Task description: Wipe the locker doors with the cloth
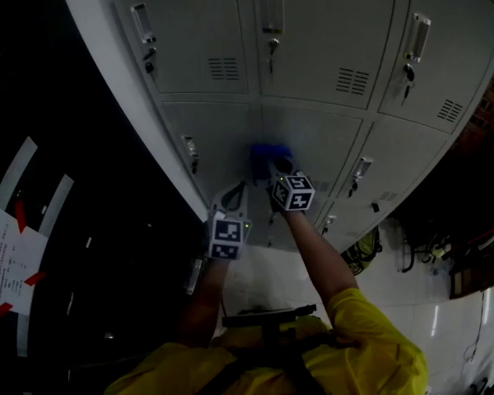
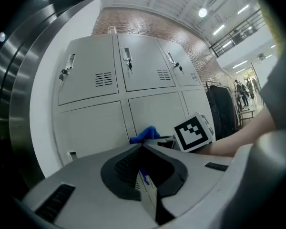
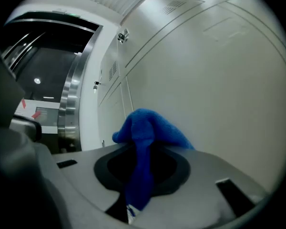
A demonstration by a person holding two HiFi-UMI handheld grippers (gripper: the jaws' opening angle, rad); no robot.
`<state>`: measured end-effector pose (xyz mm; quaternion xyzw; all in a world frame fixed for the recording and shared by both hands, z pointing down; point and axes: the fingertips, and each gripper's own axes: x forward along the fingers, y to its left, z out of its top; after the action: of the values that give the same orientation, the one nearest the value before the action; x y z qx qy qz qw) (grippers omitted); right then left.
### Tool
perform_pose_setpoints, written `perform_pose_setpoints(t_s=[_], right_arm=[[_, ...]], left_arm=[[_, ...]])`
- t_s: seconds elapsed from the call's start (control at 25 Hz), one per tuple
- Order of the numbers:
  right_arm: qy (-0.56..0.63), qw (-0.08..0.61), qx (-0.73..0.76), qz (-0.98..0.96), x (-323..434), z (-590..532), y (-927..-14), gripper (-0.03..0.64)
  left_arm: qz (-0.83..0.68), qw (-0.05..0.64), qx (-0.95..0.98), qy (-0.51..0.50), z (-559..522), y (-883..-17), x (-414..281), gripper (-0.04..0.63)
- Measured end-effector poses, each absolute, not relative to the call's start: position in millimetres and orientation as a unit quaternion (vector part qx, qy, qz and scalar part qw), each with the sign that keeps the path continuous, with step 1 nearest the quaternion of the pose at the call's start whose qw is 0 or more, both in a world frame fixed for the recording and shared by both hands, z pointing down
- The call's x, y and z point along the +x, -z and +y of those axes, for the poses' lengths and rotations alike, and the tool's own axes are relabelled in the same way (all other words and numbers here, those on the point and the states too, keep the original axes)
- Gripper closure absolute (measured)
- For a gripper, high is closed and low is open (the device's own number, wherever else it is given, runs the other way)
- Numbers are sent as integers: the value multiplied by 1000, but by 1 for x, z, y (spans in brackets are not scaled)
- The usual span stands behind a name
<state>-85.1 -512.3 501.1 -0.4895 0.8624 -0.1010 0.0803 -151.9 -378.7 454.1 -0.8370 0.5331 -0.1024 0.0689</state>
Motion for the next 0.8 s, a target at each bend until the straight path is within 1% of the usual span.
perform_pose_setpoints(t_s=[0.16, 0.28, 0.4, 0.52, 0.68, 0.8], right_arm=[[81, 82, -497, 860, -62, -492, -494, 544], [71, 68, -536, 838, 1, -472, -509, 543], [91, 32, -585, 806, 77, -459, -557, 543], [117, 11, -604, 788, 125, -460, -600, 544], [134, 19, -600, 788, 130, -473, -616, 545], [151, 11, -563, 813, 101, -477, -630, 545]], left_arm=[[525, 65, -839, 131, -396, -470, -151, 595], [523, 57, -842, 122, -405, -476, -144, 595], [510, 63, -850, 115, -409, -476, -128, 595], [490, 61, -862, 112, -408, -478, -109, 595], [475, 47, -872, 106, -409, -477, -95, 595], [475, 51, -872, 105, -405, -474, -94, 595]])
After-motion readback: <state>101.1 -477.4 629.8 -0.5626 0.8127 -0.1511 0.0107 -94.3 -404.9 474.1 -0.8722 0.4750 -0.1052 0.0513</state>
